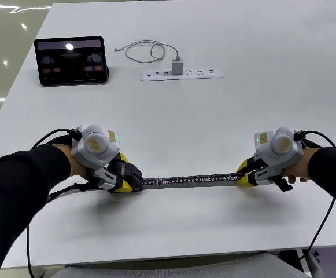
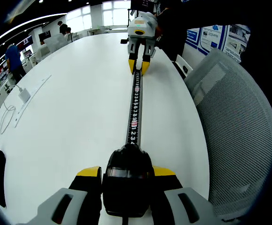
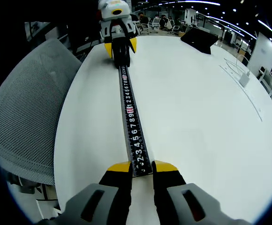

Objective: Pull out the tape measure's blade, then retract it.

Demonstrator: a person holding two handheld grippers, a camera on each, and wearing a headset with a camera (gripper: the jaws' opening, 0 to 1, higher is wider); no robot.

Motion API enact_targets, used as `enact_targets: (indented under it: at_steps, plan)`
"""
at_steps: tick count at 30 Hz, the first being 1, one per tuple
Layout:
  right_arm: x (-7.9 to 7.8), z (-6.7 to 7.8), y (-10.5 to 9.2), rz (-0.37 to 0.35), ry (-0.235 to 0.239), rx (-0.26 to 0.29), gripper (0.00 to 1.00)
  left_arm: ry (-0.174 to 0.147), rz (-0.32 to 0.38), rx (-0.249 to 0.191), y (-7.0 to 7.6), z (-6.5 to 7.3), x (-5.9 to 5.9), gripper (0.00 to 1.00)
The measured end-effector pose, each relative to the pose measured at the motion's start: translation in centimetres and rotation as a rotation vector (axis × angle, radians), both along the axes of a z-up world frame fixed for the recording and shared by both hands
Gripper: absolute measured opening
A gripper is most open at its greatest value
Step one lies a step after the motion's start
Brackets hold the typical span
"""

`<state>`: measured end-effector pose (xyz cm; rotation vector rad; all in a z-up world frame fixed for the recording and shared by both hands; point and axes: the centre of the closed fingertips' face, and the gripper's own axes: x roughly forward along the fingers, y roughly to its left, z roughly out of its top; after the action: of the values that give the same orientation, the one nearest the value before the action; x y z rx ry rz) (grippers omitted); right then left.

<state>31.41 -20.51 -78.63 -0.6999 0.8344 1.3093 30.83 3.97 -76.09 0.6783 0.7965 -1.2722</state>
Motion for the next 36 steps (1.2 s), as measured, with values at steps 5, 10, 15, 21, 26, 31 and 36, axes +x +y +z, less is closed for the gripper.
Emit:
enact_targets:
  at_steps: [5,10,15,21,26,31,36]
  plan:
    - [0.1,0.0,0.0,0.023,-0.040,-0.032,0.14,-0.009,0.000,-0.012,0.0,0.1,0.0,0.36]
    - [0.5,0.2,-0.3,0.019,-0.055,-0.033,0.20,-0.010,-0.007,0.003,0.1,0.1,0.0,0.36]
    - [0.4,1.2,-0.3,-0.011,-0.039,0.006,0.33,0.000,0.013,-0.010,0.3,0.5,0.1,0.41]
    - [0.0,1.4,-1.0,-0.014,-0.035,-0.002,0.41,0.033,0.127,-0.042,1.0,1.1,0.8,0.62]
    - [-0.3,1.3,-1.3,-0.028,-0.025,-0.008,0.44,0.043,0.116,-0.034,1.5,1.1,0.0,0.70]
    - [-0.1,1.3,-1.5,-0.043,-0.019,-0.011,0.47,0.061,0.140,-0.009,2.3,0.7,-0.4,0.83]
    - [-0.1,1.4,-1.5,-0.045,-0.015,-0.011,0.50,0.065,0.166,-0.034,2.3,1.1,-0.3,0.90]
